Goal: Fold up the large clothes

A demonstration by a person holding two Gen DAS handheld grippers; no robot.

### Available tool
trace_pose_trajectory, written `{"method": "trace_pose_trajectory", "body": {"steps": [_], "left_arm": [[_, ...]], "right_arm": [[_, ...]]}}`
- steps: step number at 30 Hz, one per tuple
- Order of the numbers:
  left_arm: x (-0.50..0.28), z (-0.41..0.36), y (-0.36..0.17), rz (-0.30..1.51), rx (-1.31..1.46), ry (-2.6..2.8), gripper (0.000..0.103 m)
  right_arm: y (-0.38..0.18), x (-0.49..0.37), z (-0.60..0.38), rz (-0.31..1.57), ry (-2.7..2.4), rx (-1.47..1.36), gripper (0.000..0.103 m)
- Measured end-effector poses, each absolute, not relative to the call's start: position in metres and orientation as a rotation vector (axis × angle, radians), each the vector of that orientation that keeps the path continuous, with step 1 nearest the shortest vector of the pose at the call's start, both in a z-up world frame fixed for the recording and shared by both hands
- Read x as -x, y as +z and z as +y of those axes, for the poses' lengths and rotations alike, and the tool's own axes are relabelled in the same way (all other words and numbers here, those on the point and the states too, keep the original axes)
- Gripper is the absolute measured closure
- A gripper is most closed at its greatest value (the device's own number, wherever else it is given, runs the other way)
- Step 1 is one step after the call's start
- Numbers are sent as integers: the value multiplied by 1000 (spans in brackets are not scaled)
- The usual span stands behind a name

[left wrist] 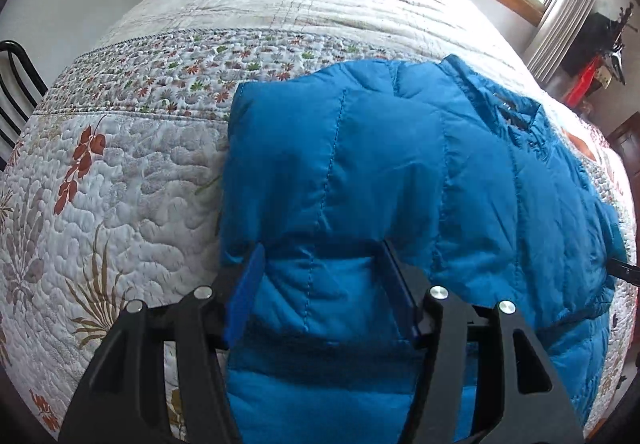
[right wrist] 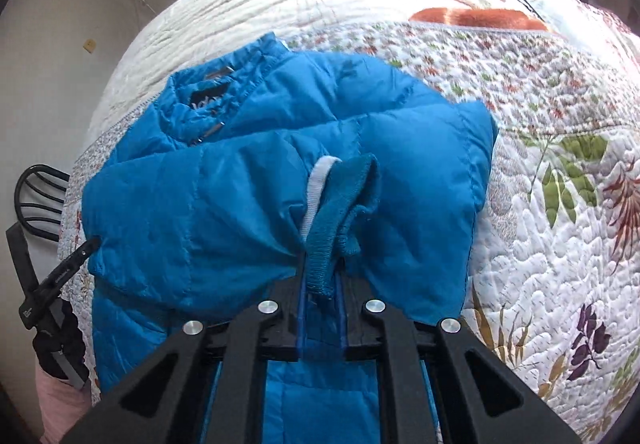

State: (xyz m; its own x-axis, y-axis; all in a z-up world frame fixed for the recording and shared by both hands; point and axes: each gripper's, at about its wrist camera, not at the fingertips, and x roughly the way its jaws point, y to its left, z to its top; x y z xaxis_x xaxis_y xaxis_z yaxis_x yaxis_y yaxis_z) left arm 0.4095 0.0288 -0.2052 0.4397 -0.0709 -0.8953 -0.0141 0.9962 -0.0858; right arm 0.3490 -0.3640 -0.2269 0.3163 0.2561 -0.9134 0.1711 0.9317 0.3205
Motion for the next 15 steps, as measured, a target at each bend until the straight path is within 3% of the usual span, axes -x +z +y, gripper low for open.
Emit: {"method": "trace_pose_trajectory", "body": {"steps": [4, 11, 15], "left_arm": [[-411, 30, -208, 1116, 68, -35, 41], [-402, 22, -171, 1041, 50, -25, 43], [-402, -10, -163, 1028, 17, -111, 42]], "right_arm": [[-236, -345, -365, 1264, 55, -391, 92], [-181, -328, -356, 1144, 54, -330, 86], [-176, -346, -327, 1144, 114, -288, 82]]}}
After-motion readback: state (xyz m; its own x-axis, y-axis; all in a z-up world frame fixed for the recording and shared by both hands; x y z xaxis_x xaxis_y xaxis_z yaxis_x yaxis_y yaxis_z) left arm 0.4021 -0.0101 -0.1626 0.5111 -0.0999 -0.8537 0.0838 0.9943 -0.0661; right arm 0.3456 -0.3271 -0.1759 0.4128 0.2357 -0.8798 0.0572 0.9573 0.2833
